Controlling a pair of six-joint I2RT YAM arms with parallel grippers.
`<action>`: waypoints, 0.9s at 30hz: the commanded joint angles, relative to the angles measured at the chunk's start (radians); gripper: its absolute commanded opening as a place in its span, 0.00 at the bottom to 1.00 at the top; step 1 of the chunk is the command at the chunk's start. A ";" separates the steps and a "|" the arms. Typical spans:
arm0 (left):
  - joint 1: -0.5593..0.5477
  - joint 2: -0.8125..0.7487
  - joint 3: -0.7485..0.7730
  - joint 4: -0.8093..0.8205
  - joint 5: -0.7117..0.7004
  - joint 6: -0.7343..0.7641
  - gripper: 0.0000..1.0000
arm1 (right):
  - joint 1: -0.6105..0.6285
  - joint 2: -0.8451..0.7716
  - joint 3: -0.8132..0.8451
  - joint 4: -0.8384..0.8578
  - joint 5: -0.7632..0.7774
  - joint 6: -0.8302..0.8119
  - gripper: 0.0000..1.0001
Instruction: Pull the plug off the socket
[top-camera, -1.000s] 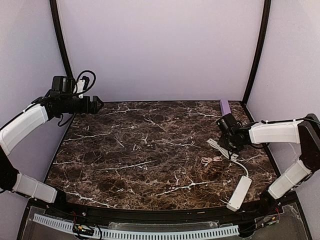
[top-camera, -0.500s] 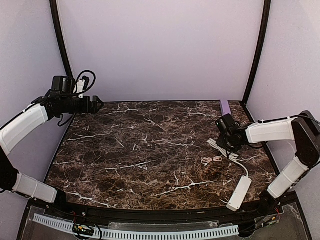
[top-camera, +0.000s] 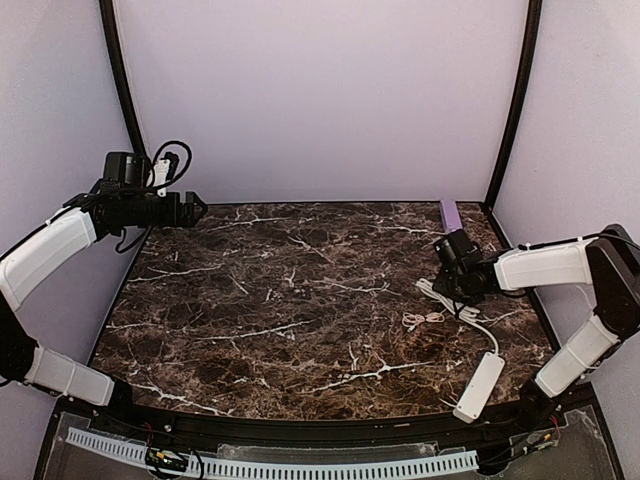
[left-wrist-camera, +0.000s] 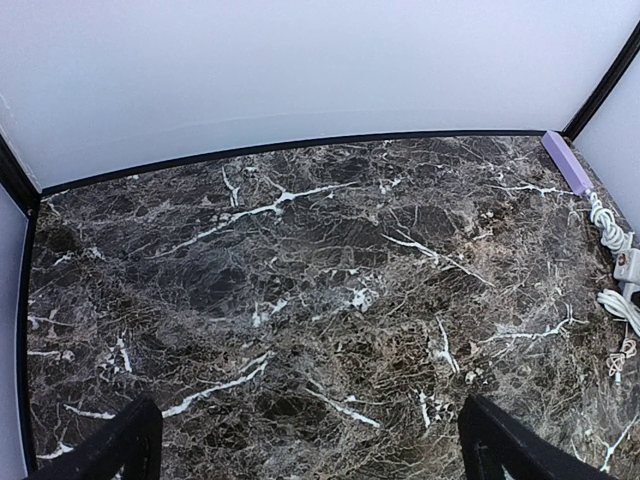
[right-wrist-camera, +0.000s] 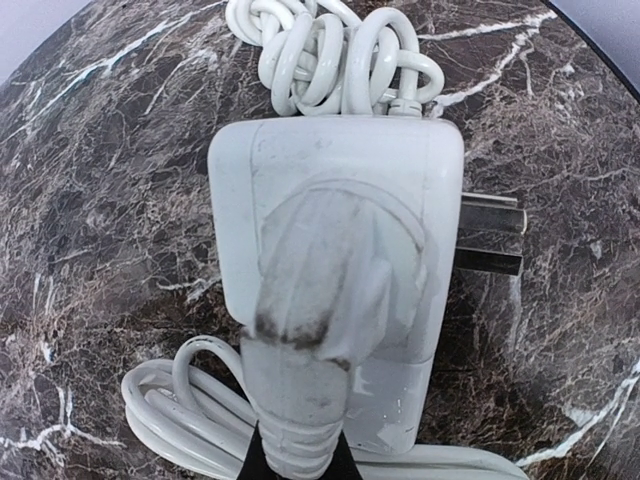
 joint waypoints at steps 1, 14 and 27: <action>-0.005 -0.015 0.018 -0.017 0.004 0.004 0.99 | 0.000 -0.090 -0.063 0.162 -0.030 -0.138 0.00; -0.005 -0.011 0.017 -0.017 0.005 0.000 0.99 | 0.071 -0.135 -0.075 0.383 -0.415 -0.489 0.00; -0.005 0.005 0.015 -0.017 0.015 -0.003 0.99 | 0.310 0.011 0.098 0.375 -0.586 -0.608 0.00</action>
